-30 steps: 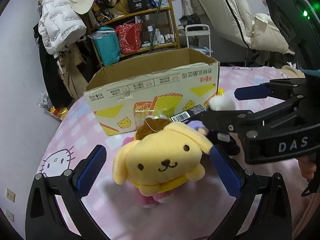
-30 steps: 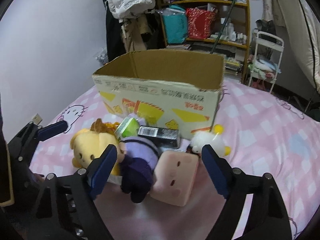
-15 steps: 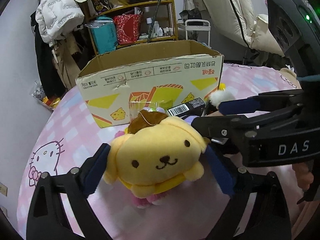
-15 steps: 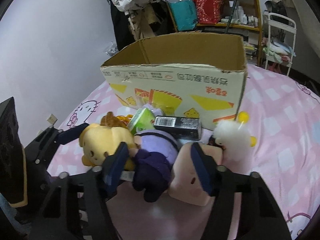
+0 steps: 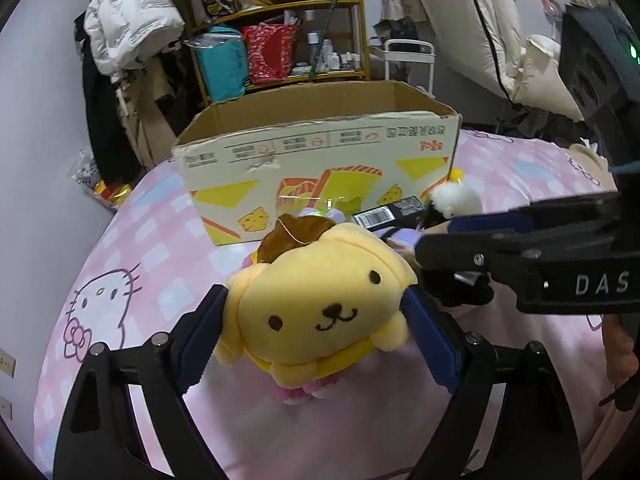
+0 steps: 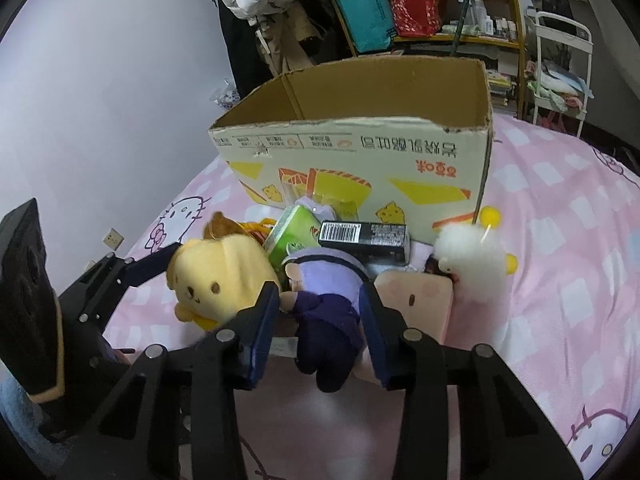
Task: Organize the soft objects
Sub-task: 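Grasp the yellow Pompompurin plush with the left tool while the right tool grasps the purple-haired doll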
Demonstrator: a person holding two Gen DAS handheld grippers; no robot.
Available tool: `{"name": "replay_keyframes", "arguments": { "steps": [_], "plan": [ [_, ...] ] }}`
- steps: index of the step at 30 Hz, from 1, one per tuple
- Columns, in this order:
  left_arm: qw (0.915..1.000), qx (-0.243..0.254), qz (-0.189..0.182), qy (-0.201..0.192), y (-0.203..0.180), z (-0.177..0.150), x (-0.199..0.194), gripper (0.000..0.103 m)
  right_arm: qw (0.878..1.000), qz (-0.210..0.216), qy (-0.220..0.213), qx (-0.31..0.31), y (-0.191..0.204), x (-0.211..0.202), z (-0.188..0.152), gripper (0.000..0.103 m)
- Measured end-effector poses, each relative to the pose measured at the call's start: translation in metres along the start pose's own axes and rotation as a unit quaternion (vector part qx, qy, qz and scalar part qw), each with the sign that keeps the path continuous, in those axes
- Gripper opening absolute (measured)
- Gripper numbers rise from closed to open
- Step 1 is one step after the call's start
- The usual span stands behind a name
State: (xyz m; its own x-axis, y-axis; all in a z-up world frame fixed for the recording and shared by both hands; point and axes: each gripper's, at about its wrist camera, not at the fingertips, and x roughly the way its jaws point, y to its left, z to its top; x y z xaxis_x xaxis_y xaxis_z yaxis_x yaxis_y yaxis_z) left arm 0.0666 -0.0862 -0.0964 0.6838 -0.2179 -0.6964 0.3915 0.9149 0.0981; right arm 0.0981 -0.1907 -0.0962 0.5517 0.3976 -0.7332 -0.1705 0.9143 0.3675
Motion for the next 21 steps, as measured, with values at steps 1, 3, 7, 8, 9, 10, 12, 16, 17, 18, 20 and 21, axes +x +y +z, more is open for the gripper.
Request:
{"name": "replay_keyframes", "arguments": {
  "steps": [1, 3, 7, 8, 9, 10, 12, 16, 17, 18, 20, 21],
  "plan": [
    [1.0, -0.002, 0.003, -0.001, 0.001, -0.001, -0.002, 0.082, 1.0, -0.001, 0.003, 0.001, 0.0, 0.0, -0.001, 0.044],
    [0.9999, -0.01, 0.008, 0.001, 0.004, -0.002, -0.007, 0.082, 1.0, 0.003, 0.015, 0.005, 0.001, 0.002, -0.004, 0.044],
    [0.9996, -0.022, 0.005, 0.014, 0.01, -0.006, -0.008, 0.082, 0.999, 0.007, 0.042, 0.015, 0.001, 0.014, -0.009, 0.044],
    [0.9996, -0.022, 0.006, 0.017, 0.011, -0.007, -0.006, 0.082, 0.999, 0.006, 0.045, 0.015, 0.002, 0.017, -0.01, 0.044],
    [0.9995, -0.023, 0.007, 0.019, 0.012, -0.006, -0.003, 0.082, 0.999, 0.004, 0.049, 0.013, 0.003, 0.019, -0.011, 0.044],
    [0.9995, -0.022, 0.006, 0.022, 0.011, -0.005, -0.001, 0.082, 0.999, 0.002, 0.049, 0.015, 0.002, 0.02, -0.011, 0.044],
    [0.9994, -0.023, 0.007, 0.025, 0.011, -0.006, 0.002, 0.082, 0.998, 0.003, 0.054, 0.021, 0.0, 0.022, -0.01, 0.046],
    [0.9995, -0.02, 0.009, 0.024, 0.009, -0.009, -0.002, 0.08, 0.998, 0.003, 0.057, 0.025, -0.002, 0.025, -0.013, 0.046],
    [0.9995, -0.021, 0.009, 0.022, 0.009, -0.009, -0.004, 0.079, 0.998, 0.002, 0.056, 0.024, -0.001, 0.025, -0.013, 0.046],
    [0.9995, -0.023, 0.008, 0.02, 0.009, -0.01, -0.006, 0.079, 0.998, -0.001, 0.055, 0.022, 0.0, 0.025, -0.014, 0.042],
    [0.9994, -0.028, 0.009, 0.017, 0.011, -0.01, -0.011, 0.078, 0.998, -0.007, 0.051, 0.021, 0.0, 0.024, -0.015, 0.04],
    [0.9994, -0.03, 0.011, 0.016, 0.012, -0.011, -0.013, 0.078, 0.998, -0.005, 0.048, 0.027, 0.0, 0.023, -0.015, 0.038]
  ]
}}
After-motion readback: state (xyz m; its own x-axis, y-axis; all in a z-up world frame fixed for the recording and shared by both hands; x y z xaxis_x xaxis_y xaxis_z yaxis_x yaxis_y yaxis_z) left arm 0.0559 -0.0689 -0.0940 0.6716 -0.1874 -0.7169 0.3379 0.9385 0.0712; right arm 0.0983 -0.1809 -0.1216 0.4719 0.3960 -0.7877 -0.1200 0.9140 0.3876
